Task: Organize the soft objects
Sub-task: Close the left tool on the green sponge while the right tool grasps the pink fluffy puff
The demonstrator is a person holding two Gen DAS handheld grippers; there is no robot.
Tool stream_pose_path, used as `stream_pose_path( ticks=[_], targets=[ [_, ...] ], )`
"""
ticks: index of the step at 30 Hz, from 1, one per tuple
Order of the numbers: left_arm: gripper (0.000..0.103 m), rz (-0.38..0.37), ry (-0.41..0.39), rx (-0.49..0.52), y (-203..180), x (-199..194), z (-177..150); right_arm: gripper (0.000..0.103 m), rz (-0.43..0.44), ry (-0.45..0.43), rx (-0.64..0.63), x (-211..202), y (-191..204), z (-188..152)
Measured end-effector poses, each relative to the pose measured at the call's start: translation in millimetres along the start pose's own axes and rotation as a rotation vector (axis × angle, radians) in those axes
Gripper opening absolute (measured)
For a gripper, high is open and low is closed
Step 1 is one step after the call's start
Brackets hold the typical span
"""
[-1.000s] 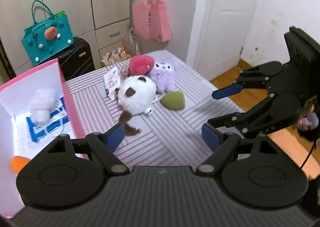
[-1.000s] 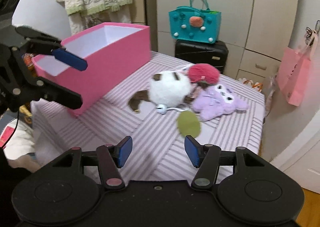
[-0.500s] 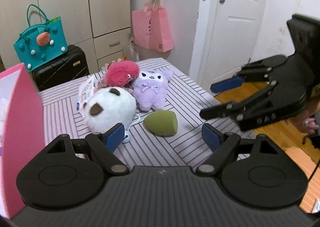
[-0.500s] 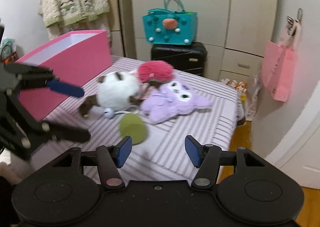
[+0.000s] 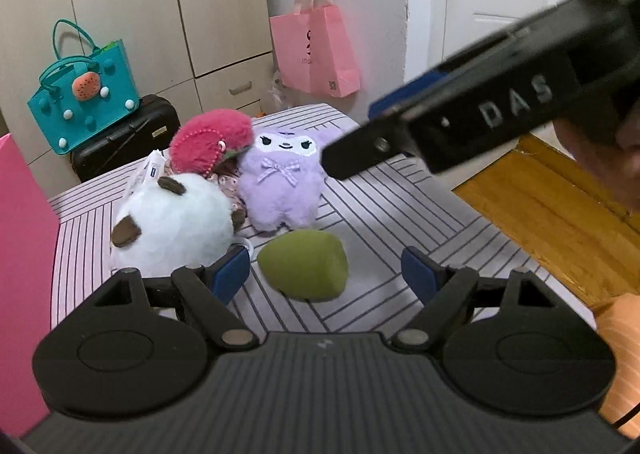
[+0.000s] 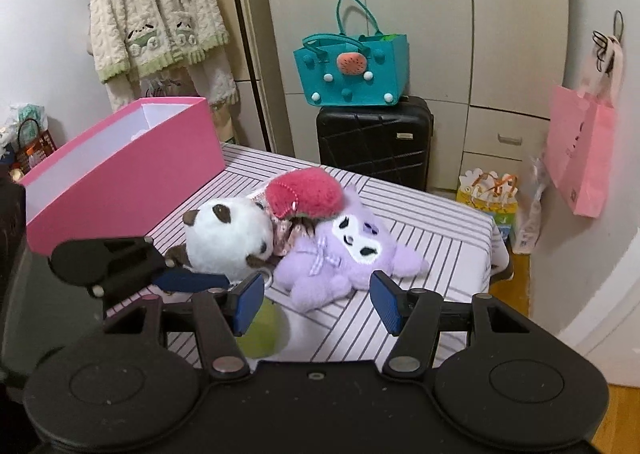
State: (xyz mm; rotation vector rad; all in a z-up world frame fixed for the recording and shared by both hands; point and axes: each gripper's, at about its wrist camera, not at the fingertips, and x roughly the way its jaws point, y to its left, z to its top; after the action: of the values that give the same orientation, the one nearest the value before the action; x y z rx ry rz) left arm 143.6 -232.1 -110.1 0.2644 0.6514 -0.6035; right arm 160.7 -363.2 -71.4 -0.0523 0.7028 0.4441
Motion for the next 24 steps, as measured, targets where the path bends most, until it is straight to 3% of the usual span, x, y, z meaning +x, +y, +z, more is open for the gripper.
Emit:
stream_pose_path(
  ticks=[3,11,24],
  targets=[
    [0.079,0.026,-0.001,0.006,-1.4,5.7,-1.2,0.064,0.012,0.008,-0.024,5.2,0.3,6.6],
    [0.043,0.043,0.042,-0.063,11.3,20.7,-3.4,0.067,0.073,0.04,-0.126,31.0,4.1,30.6],
    [0.041,-0.082,0.088,-0.134,34.4,11.1,-4.3,0.071,0.156,0.074,-0.102,81.5,-14.6,65.0]
  ],
)
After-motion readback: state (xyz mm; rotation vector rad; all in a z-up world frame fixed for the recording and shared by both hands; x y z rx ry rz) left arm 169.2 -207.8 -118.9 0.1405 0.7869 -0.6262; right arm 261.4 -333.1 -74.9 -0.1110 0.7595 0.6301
